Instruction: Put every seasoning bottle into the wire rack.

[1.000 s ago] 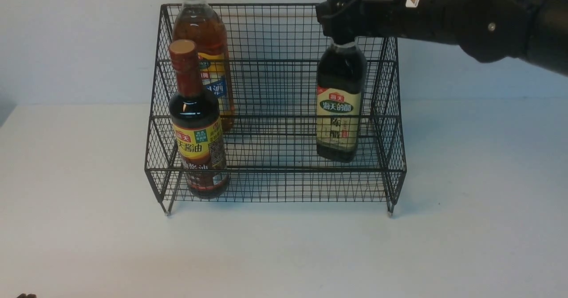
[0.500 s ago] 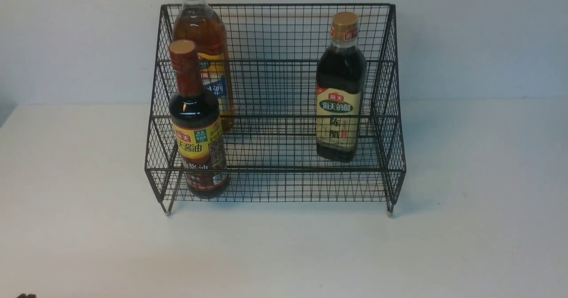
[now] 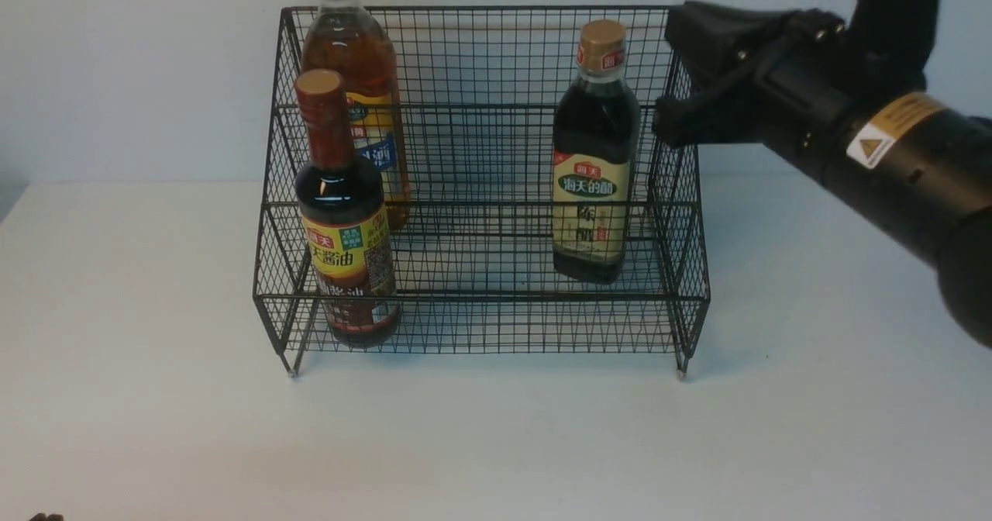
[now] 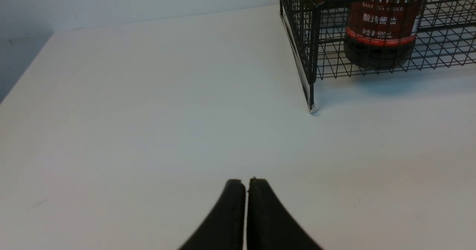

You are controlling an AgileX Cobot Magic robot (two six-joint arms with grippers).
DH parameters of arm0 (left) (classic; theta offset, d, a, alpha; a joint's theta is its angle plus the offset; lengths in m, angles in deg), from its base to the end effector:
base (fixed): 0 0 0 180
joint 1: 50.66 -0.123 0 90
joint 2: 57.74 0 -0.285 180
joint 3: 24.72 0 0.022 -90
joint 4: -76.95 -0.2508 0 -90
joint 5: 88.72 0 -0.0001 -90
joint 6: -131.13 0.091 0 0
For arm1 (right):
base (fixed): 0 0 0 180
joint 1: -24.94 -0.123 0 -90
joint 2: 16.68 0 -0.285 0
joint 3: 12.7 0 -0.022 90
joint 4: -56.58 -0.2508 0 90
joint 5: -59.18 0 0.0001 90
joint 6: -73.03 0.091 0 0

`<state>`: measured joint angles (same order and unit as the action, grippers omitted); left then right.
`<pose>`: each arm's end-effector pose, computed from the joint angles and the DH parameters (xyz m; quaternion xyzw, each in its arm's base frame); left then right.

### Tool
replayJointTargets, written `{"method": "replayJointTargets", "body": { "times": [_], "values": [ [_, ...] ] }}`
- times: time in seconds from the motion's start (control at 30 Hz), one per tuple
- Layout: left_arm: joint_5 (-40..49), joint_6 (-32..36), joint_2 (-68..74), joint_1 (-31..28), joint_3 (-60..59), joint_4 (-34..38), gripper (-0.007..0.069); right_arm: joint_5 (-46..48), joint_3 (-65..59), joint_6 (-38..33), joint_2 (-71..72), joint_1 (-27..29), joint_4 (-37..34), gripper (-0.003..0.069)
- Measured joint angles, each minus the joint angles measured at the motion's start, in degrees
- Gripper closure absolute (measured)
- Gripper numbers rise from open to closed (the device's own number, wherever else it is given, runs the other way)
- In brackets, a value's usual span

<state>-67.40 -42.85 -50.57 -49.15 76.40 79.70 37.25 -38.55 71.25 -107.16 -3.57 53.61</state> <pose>0.0527 -0.0030 0.1706 0.0401 0.8046 0.0030 0.5924 0.2887 0.1548 0.3093 -0.1683 0.7143 0.1660 0.6587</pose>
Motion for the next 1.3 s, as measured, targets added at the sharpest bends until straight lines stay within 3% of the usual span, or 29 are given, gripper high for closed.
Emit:
{"method": "replayJointTargets", "body": {
  "times": [0.23,0.33,0.5,0.83,1.0,1.07,1.3],
  "values": [
    [0.00,0.00,0.00,0.00,0.00,0.00,0.0629,-3.55,0.34,-0.04,-4.53,-0.23,0.17,0.0346],
    [0.06,0.00,0.00,0.00,0.00,0.00,0.0629,-4.05,2.90,-0.04,-7.66,-0.35,0.17,0.0176],
    [0.06,0.00,0.00,0.00,0.00,0.00,0.0629,-3.48,6.34,-0.04,-11.29,-0.35,0.12,0.0087],
    [0.06,0.00,0.00,0.00,0.00,0.00,0.0629,-2.09,11.29,0.61,-17.06,-0.35,-1.62,0.0083],
    [0.06,0.00,0.00,0.00,0.00,0.00,0.0629,-1.84,11.81,0.68,-17.58,-0.35,-1.29,0.0218],
    [0.06,0.00,0.00,0.00,0.00,0.00,0.0629,-1.84,11.92,0.37,-17.58,-0.35,-0.94,0.0320],
    [0.06,0.00,0.00,0.00,0.00,0.00,0.0629,-1.96,12.10,0.74,-17.66,-0.39,0.08,0.0319]
  ]
}}
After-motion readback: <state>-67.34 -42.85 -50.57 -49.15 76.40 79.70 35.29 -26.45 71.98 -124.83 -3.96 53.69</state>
